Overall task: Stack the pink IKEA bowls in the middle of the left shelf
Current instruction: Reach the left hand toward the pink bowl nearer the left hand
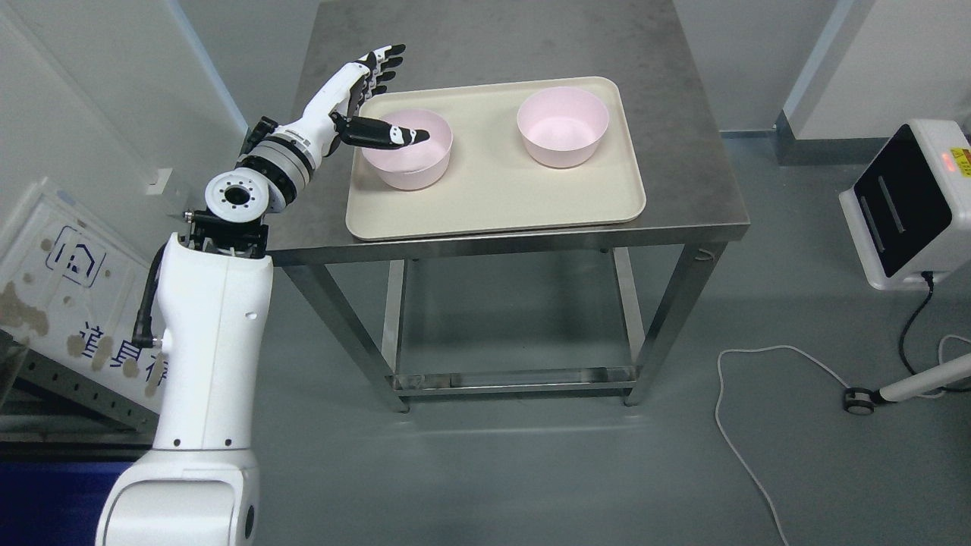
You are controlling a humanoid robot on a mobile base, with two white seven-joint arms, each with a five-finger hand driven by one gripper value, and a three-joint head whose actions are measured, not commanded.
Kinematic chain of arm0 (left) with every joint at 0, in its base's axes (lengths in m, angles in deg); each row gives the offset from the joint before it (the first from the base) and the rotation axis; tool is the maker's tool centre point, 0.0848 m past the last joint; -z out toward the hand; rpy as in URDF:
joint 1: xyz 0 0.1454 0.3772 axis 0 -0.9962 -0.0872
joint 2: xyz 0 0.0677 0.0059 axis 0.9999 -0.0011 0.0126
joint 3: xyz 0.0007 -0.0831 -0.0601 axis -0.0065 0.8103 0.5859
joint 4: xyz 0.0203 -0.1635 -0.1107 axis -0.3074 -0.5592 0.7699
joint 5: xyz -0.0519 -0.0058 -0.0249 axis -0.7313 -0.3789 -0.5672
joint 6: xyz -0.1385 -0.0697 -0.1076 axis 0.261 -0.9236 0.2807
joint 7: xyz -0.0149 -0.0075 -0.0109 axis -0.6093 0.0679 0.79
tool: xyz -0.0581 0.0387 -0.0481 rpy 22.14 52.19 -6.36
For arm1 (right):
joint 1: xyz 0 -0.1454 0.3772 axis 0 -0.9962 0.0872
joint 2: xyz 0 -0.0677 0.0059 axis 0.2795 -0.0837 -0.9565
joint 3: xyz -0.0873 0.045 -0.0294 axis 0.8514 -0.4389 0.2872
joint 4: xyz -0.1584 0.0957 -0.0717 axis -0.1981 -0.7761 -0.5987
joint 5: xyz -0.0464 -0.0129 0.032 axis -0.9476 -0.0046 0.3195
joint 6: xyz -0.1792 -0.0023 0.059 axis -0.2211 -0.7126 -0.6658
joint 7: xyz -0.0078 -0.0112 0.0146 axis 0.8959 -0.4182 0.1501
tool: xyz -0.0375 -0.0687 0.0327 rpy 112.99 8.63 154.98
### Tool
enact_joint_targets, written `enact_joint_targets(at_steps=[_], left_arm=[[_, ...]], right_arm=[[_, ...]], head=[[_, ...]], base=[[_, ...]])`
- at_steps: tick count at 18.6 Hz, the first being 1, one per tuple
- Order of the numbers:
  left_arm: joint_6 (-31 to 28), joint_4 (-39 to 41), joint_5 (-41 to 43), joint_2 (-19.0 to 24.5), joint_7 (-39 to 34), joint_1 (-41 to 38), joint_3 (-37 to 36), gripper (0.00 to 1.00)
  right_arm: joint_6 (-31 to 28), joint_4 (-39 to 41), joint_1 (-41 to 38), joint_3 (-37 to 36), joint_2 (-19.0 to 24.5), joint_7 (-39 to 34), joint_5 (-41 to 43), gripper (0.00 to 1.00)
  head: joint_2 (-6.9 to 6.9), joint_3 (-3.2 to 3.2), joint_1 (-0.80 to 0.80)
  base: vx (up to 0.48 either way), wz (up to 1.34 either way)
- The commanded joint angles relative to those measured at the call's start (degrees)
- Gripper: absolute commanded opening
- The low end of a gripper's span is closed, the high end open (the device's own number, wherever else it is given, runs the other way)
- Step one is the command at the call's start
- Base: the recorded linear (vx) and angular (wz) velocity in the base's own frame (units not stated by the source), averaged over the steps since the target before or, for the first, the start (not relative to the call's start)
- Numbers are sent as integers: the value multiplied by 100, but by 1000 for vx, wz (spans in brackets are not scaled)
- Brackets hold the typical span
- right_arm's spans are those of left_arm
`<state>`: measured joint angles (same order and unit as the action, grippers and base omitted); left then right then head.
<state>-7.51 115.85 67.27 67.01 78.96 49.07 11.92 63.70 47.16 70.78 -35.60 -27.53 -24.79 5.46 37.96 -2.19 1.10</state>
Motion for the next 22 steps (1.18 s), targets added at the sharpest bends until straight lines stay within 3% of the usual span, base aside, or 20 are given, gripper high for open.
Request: enact_joint_targets(at_steps=[1,7,11,22], left_arm=[[-19,-1470,653,-41,32,540,-721,90],[7,-1655,714,-6,-21,663,-686,86],[25,-1761,1206,47,-223,681,-659,82],[33,-1779,1250,-305,-241,900,-729,54]], right_arm=[[-3,0,0,-62,-100,-7,-44,100],[-3,0,0,-62,-100,-7,-44,100],[-3,0,0,-62,-100,-7,-44,100],[-3,0,0,-62,-100,-16,-44,100]], head=[[0,0,0],[0,0,0],[0,0,0],[0,0,0]], base=[[0,0],[0,0],[0,0],[0,0]])
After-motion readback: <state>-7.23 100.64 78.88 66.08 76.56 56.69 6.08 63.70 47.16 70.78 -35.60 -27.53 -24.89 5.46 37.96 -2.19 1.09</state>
